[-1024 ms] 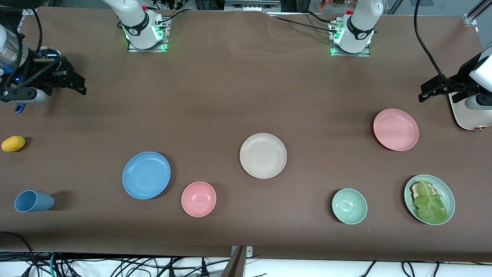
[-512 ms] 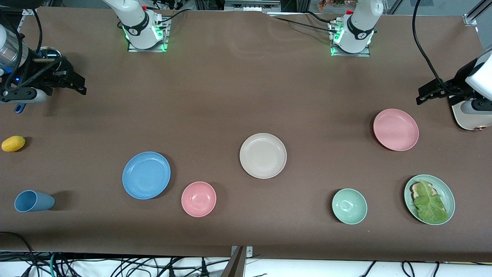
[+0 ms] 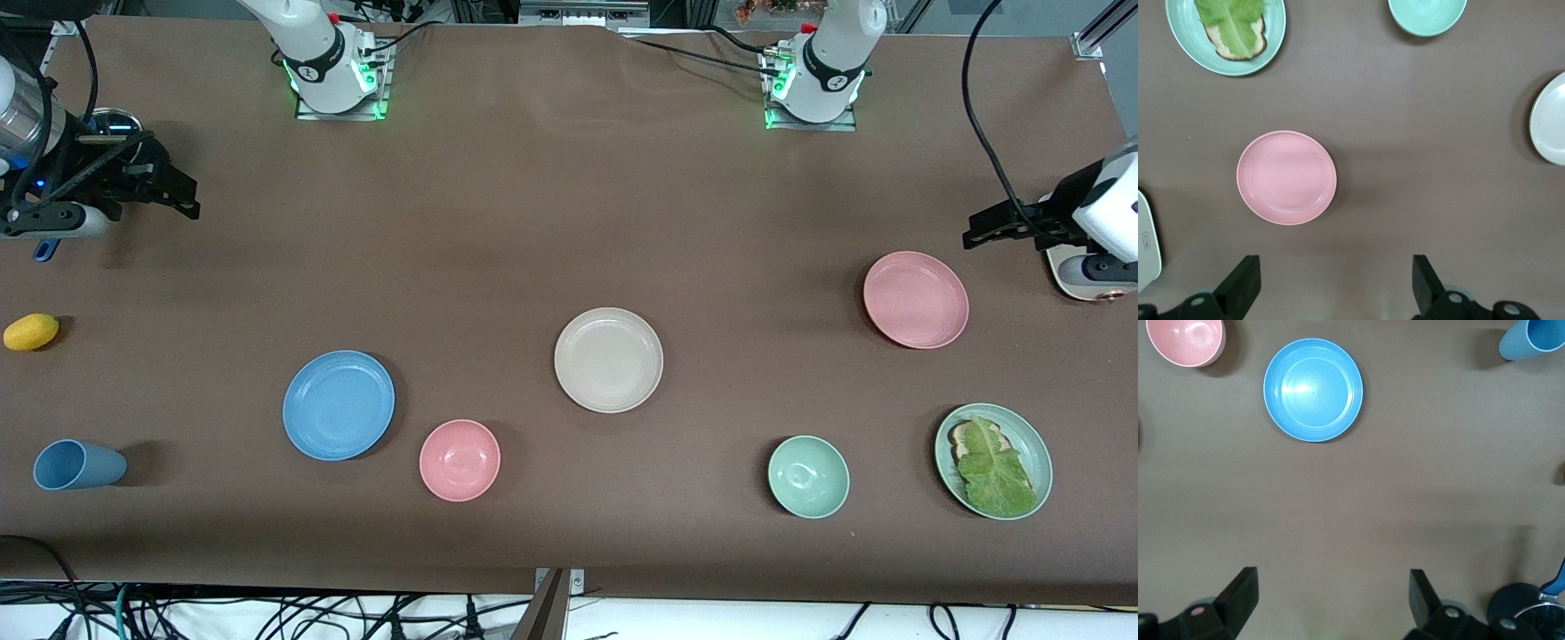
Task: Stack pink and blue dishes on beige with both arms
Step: 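Move the left gripper toward the rim of the pink plate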
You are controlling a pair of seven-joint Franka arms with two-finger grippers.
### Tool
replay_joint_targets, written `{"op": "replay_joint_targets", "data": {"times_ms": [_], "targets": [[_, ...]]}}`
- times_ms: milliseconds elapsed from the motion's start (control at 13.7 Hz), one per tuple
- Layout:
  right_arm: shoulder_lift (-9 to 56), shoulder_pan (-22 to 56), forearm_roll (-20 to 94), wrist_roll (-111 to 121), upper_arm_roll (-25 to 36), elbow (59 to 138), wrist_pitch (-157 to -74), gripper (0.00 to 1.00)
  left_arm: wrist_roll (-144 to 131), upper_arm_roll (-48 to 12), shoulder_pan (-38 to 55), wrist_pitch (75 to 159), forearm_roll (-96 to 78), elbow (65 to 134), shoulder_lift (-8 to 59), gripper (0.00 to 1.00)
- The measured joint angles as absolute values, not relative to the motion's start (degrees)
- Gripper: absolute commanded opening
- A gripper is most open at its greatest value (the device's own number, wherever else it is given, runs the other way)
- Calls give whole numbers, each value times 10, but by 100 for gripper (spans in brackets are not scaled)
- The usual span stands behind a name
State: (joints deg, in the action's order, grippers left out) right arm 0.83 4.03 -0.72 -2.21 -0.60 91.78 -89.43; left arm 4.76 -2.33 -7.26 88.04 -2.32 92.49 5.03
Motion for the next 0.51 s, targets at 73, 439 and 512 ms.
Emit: {"op": "replay_joint_targets", "data": {"times_ms": [73,439,512], "targets": [[8,40,-7,-22,-6,918,-894,100,61,-23,-84,880,-26,934,51,100],[8,40,-7,-22,-6,918,-894,100,84,-22,-104,895,-27,976,57,100],[8,40,-7,-22,-6,918,-894,100,99,-22,-108,905,-27,985,57,100]]}}
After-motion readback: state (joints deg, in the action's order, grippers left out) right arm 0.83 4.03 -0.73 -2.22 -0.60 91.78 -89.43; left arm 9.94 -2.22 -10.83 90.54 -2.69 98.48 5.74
